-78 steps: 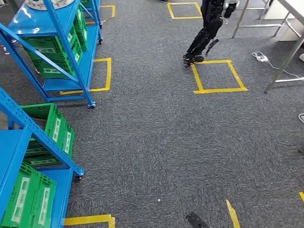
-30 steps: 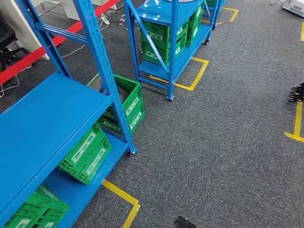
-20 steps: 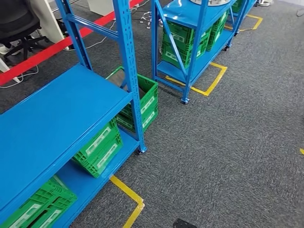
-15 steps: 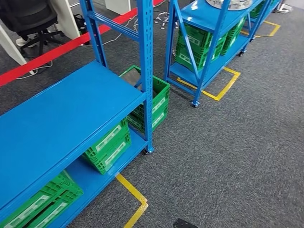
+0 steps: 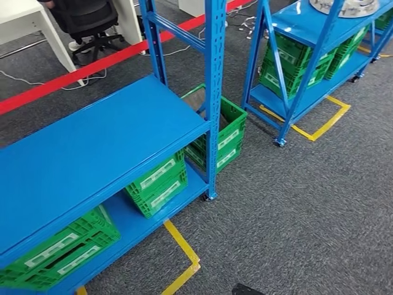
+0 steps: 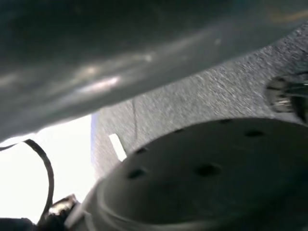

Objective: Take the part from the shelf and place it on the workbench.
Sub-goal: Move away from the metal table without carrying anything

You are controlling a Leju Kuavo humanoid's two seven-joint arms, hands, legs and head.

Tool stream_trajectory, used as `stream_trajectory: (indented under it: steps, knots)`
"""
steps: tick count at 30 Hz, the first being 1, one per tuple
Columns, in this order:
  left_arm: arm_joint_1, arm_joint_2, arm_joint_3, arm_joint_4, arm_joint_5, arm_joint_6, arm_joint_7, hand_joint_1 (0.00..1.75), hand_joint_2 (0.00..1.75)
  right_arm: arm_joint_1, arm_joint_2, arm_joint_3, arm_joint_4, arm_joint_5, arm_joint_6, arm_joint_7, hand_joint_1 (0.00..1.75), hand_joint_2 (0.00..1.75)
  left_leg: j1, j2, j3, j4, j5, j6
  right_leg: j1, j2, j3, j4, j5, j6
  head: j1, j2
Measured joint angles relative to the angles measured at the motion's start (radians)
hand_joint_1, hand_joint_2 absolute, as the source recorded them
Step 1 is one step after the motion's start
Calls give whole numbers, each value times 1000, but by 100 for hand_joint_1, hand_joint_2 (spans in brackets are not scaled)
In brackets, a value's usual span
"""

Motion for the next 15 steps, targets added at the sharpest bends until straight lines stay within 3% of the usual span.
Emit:
stream_trajectory:
  steps: [1, 2, 4, 6, 8, 10, 12, 14, 15]
  knots:
    - [0, 0, 0, 0, 0, 0, 0, 0, 0, 1, 0, 0, 0, 1, -3, 0, 0, 0, 1, 5, -19, 42, -11, -1, 1, -14, 1, 0, -2, -1, 0, 0]
    - [1, 0, 0, 0, 0, 0, 0, 0, 0, 2, 0, 0, 0, 2, -7, -1, 0, 0, 1, 8, -20, 46, -1, -1, 1, -27, 2, 0, -3, -1, 0, 0]
    - [3, 0, 0, 0, 0, 0, 1, 0, 0, 0, 0, 0, 0, 3, -20, -2, 0, 0, 1, 21, 33, -55, 64, 5, 2, -51, 10, 0, -9, 1, 0, 0]
    - [1, 0, 0, 0, 1, 1, 1, 0, 0, -1, 0, 1, 0, 5, -38, -3, 0, 0, -8, 60, 100, -186, 111, 15, 6, -71, 16, 1, -16, 7, -1, 0]
    - [-2, 0, 0, 0, 3, 3, 2, 0, 0, -4, 0, 4, 0, 7, -62, -1, 0, 0, -17, 83, 121, -234, 113, 26, 11, -91, 20, 0, -22, 16, 0, 0]
    - [0, 0, 0, 0, 6, 4, 5, 0, 0, -7, 2, 8, -1, 11, -90, 4, 0, 0, -16, 67, 120, -242, 114, 37, 13, -106, 28, -4, -26, 28, 1, 0]
    - [3, 1, 0, 0, 8, 5, 8, 0, 0, -10, 3, 12, -3, 15, -112, 7, 0, 0, -9, 46, 125, -251, 119, 49, 9, -65, 18, 24, -49, 38, 4, 0]
    - [0, 0, 0, 0, 9, 7, 10, 0, 0, -8, 4, 14, -4, 17, -122, 9, 0, 0, -5, 24, 127, -255, 122, 56, 5, -2, -36, 135, -105, 44, 8, 0]
    - [-1, -1, 0, 0, 9, 7, 11, 0, 0, -6, 4, 15, -4, 18, -123, 11, 0, 0, -5, 10, 127, -255, 122, 57, 5, 13, -75, 208, -133, 46, 9, 0]
